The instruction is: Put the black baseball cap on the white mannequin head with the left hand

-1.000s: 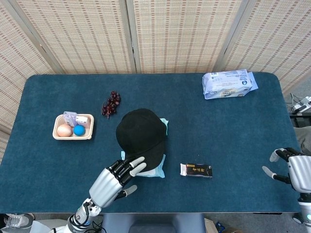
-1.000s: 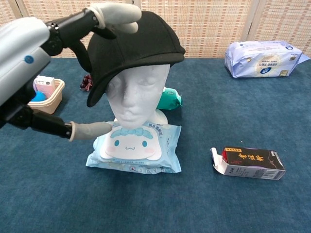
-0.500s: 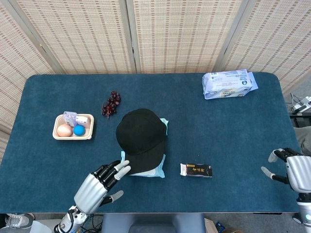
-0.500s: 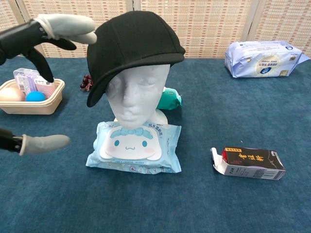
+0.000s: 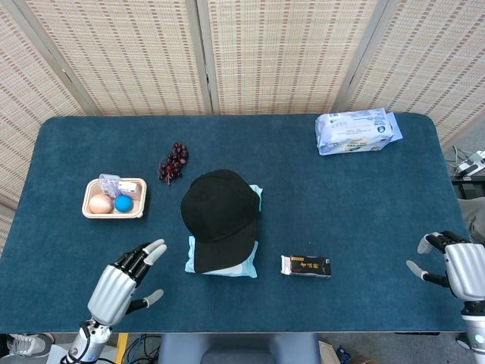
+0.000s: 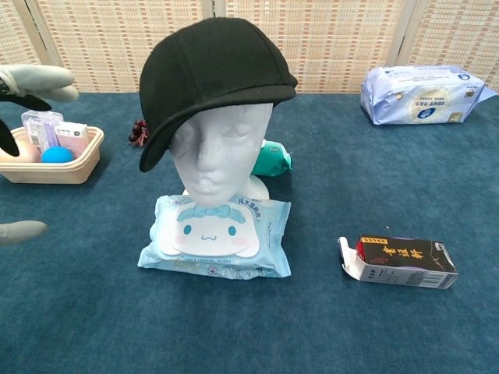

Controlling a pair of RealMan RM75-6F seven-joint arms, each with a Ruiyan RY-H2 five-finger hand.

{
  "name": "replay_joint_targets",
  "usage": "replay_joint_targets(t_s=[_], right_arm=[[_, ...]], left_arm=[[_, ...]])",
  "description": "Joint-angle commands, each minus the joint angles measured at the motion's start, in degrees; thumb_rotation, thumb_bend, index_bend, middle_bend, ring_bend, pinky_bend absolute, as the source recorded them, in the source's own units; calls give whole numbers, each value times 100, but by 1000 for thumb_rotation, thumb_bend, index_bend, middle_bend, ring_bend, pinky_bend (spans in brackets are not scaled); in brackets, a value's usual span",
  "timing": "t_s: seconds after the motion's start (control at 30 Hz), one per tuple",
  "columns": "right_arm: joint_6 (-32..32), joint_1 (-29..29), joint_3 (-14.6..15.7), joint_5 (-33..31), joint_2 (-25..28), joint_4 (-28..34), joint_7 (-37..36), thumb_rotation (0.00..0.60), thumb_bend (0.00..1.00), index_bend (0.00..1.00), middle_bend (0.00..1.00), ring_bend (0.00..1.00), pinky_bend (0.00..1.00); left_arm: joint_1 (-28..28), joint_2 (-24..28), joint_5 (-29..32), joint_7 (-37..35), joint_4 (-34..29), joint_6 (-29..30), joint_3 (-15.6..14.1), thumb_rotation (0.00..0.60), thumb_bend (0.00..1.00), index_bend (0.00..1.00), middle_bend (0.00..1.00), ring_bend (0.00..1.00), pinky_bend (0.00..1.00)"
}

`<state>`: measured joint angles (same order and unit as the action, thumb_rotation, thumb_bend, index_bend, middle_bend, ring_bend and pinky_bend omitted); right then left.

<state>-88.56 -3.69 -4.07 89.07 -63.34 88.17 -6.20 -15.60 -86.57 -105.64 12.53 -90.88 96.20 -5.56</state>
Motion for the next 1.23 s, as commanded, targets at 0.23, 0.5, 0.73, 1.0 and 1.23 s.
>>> replay_joint_targets(t_s=[0.23,0.5,0.73,1.0,1.23], right_arm=[[42,-20,8,-6,-28,12,91,600,154,596,596,457,586],[82,-42,18,-4,-61,18,183,600,154,596,596,457,586],[129,-65,20,-23,-88,20,258,600,154,596,596,457,586],[70,-54,25,25,-71,23,172,600,154,596,596,457,586],[209,-115,17,-38,-89,-13,235,600,153,596,596,457,586]], left_arm=[[220,407,478,-182,-113,-187,120,600,77,26,146,189,374],[326,888,682,-143,-197,-449,78,600,76,41,146,189,372],[509,1067,931,-269,-121,-461,133,600,77,114,146,190,372],[580,1266,1197,-255,-335,-462,380,600,76,133,146,193,372],[646,1370,1350,-344,-324,-483,509,600,76,135,146,193,372]])
